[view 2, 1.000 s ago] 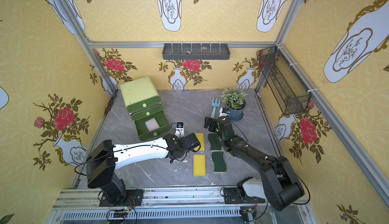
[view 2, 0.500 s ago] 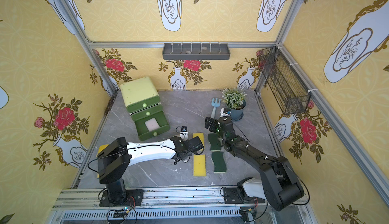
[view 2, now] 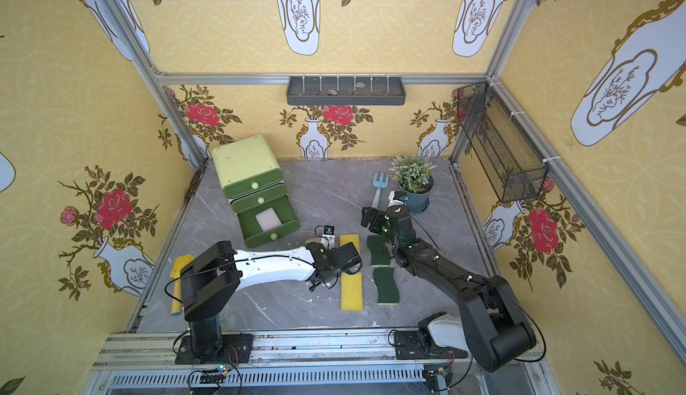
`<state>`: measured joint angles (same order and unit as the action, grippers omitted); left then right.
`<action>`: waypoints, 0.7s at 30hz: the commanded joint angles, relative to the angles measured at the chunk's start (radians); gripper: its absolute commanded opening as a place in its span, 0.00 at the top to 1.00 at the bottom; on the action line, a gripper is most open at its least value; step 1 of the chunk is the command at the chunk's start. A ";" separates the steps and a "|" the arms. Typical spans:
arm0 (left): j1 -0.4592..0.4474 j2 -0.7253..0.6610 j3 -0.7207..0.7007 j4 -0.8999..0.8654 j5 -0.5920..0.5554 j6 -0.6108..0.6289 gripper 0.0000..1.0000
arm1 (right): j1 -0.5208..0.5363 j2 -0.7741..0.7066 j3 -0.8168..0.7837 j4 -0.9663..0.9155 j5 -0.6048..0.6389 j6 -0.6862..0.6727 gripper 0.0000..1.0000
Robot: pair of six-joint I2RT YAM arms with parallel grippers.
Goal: Take the sponge out of the drawer
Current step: Place the sponge at the center of the board.
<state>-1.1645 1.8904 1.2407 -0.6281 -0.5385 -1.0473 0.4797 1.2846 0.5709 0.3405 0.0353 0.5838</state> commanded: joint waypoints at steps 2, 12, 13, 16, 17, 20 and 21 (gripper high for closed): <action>-0.001 0.000 -0.002 -0.007 0.000 0.000 0.88 | -0.003 0.006 -0.001 0.041 -0.004 0.011 0.01; 0.002 -0.056 -0.009 -0.034 -0.045 -0.003 0.52 | -0.006 0.012 -0.001 0.045 -0.011 0.012 0.01; 0.001 -0.066 -0.008 -0.037 -0.057 -0.001 0.49 | -0.006 0.012 0.000 0.043 -0.013 0.012 0.01; 0.008 -0.101 -0.010 -0.054 -0.083 0.001 0.42 | -0.008 0.011 0.001 0.043 -0.015 0.013 0.01; 0.013 -0.115 -0.013 -0.056 -0.088 0.004 0.39 | -0.007 0.011 0.001 0.042 -0.016 0.012 0.01; 0.037 -0.167 -0.031 -0.056 -0.103 0.021 0.36 | -0.008 0.012 0.000 0.042 -0.017 0.012 0.01; 0.045 -0.184 -0.037 -0.059 -0.109 0.023 0.36 | -0.007 0.013 0.001 0.042 -0.019 0.013 0.01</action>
<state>-1.1343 1.7329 1.2182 -0.6617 -0.6075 -1.0439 0.4717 1.2949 0.5709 0.3431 0.0196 0.5869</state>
